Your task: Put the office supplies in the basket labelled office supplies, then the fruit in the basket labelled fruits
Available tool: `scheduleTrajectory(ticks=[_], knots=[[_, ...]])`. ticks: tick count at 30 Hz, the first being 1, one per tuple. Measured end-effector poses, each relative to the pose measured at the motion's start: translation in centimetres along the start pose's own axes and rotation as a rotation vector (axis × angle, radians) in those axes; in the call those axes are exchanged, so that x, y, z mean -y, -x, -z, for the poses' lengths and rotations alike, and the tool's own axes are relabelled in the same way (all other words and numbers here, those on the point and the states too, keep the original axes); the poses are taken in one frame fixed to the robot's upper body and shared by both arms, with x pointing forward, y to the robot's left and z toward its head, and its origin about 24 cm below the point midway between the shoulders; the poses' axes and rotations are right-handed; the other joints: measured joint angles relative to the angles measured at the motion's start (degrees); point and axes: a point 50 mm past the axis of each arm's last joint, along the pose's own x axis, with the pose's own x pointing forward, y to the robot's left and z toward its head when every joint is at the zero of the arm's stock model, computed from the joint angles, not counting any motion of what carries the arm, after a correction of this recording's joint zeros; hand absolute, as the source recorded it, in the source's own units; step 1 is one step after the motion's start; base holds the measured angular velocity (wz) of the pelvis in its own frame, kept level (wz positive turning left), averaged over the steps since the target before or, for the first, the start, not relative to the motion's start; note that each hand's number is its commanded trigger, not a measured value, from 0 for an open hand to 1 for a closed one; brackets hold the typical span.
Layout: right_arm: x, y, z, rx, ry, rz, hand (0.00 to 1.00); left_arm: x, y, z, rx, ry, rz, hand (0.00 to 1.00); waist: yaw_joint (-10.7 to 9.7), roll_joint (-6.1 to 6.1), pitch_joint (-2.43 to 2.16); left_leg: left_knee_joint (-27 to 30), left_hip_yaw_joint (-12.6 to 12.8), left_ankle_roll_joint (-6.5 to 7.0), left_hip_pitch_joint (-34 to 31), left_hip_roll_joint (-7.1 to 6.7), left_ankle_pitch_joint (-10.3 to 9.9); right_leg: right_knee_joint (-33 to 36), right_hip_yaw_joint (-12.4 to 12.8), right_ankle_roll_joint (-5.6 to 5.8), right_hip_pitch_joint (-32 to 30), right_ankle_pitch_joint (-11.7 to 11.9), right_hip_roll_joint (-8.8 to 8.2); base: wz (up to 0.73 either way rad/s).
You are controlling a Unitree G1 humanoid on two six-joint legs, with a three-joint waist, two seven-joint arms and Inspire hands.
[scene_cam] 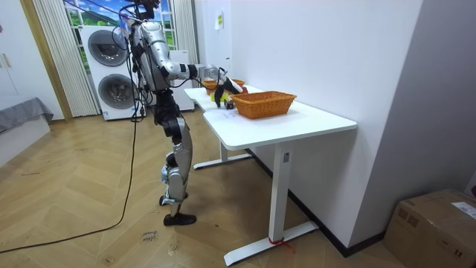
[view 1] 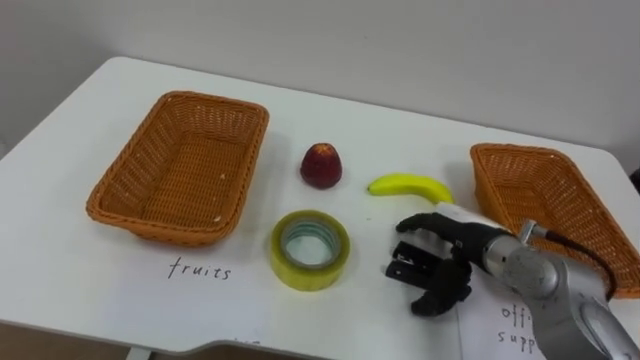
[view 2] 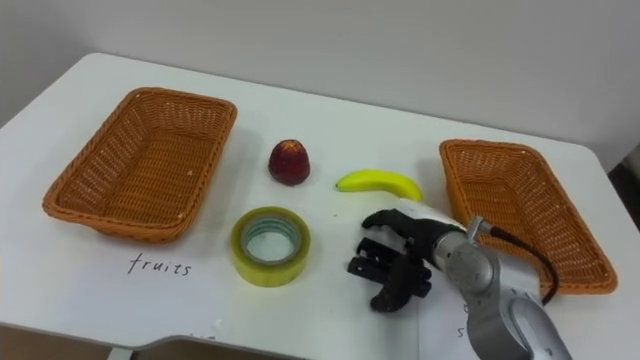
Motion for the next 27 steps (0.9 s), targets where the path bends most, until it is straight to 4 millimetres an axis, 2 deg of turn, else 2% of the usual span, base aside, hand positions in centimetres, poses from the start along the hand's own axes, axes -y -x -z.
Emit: scheduleTrajectory(ticks=[5,12,27], knots=[[0.29,-0.24,-0.22,-0.027,0.060,0.051,1.00,-0.12,-0.05,-0.27,0.008,-0.001,-0.006,0.00,0.11,-0.03,-0.03,-0.02,-0.31,0.00,-0.07,-0.02,0.00,-0.06,-0.36,0.01,0.12,-0.01,-0.01,0.04],[0.42,-0.44,0.19,-0.080,0.100,0.080,1.00,-0.22,-0.08,-0.55,0.019,-0.002,-0.010,0.00,1.40,-0.06,-0.05,-0.02,-1.13,0.00,-0.06,-0.04,0.00,0.00,-1.28,0.02,0.29,0.00,-0.03,0.05],[0.10,-0.29,0.46,-0.098,0.085,0.075,1.00,-0.11,-0.07,-0.65,0.023,-0.011,-0.009,0.00,1.37,-0.03,-0.06,-0.10,-1.00,-0.02,-0.05,-0.02,0.01,0.10,-1.15,0.03,0.77,0.02,0.01,0.01]])
